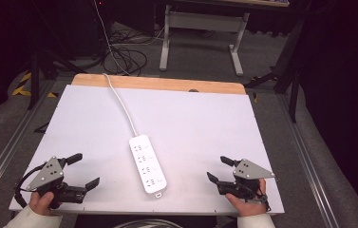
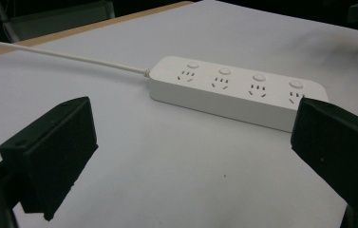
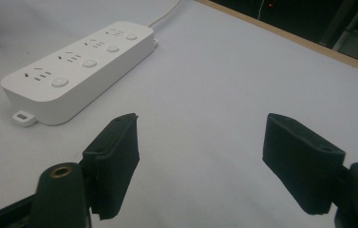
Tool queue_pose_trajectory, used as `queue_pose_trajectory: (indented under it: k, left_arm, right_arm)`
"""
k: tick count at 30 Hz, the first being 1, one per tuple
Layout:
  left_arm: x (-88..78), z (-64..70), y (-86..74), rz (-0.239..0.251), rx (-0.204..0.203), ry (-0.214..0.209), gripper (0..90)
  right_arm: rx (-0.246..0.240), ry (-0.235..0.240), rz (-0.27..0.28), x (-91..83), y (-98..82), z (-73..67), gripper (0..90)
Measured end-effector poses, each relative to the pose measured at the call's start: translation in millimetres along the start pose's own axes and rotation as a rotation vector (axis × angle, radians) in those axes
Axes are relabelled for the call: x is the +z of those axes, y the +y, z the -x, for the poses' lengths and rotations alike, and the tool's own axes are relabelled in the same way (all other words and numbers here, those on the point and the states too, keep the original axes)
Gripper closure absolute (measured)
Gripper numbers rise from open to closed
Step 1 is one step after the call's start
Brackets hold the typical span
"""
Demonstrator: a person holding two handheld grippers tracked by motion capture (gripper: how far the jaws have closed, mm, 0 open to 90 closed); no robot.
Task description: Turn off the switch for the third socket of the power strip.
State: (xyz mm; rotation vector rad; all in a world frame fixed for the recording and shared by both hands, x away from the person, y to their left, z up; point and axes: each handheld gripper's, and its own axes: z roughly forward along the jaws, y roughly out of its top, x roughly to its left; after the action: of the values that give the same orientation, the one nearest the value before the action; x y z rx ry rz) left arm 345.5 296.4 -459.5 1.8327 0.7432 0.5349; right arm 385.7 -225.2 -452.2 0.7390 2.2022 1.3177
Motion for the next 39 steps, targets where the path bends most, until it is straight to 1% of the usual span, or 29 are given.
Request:
queue_pose_trajectory:
  k: [8, 12, 15, 20, 23, 25, 27, 29, 32, 39]
  left_arm:
    - [0.5, 1.7, 0.4, -0.007, 0.013, 0.019, 2.0]
    - [-0.1, 1.1, 0.4, -0.006, 0.005, 0.025, 2.0]
    - [-0.6, 0.4, 0.7, -0.005, 0.011, 0.035, 2.0]
    - [-0.7, 0.3, 0.7, -0.007, 0.007, 0.038, 2.0]
    - [-0.7, 1.3, 0.4, -0.004, -0.011, 0.035, 2.0]
    - [-1.0, 0.9, 0.5, -0.004, -0.002, 0.036, 2.0]
    - [-0.8, 1.5, 0.4, -0.006, -0.010, 0.036, 2.0]
    - [-0.7, 0.5, 0.7, -0.006, 0.009, 0.043, 2.0]
    - [-0.5, 0.6, 0.7, -0.008, 0.011, 0.046, 2.0]
    - [-0.7, 0.6, 0.8, -0.011, 0.010, 0.051, 2.0]
  right_arm:
    - [-0.003, -0.006, -0.001, -0.1, 0.0, 0.2, 28.6]
    - [-0.001, -0.007, -0.002, -0.1, 0.2, 0.2, 28.6]
    - [-0.001, -0.008, -0.003, -0.3, 0.3, -0.1, 28.6]
    - [0.000, -0.010, -0.009, -0.3, 0.9, 0.0, 28.5]
    - [-0.004, -0.016, -0.011, -0.9, 1.4, 0.5, 28.6]
    - [-0.004, -0.018, -0.009, -1.4, 2.0, 0.6, 29.2]
    - [-0.008, -0.017, -0.012, -1.7, 3.1, 1.2, 30.1]
    - [-0.004, -0.016, -0.015, -1.6, 4.1, 1.1, 30.4]
    - [-0.011, -0.012, -0.023, -1.1, 9.7, 0.4, 31.7]
    - [-0.002, 0.008, -0.032, 0.5, 20.0, -0.8, 34.1]
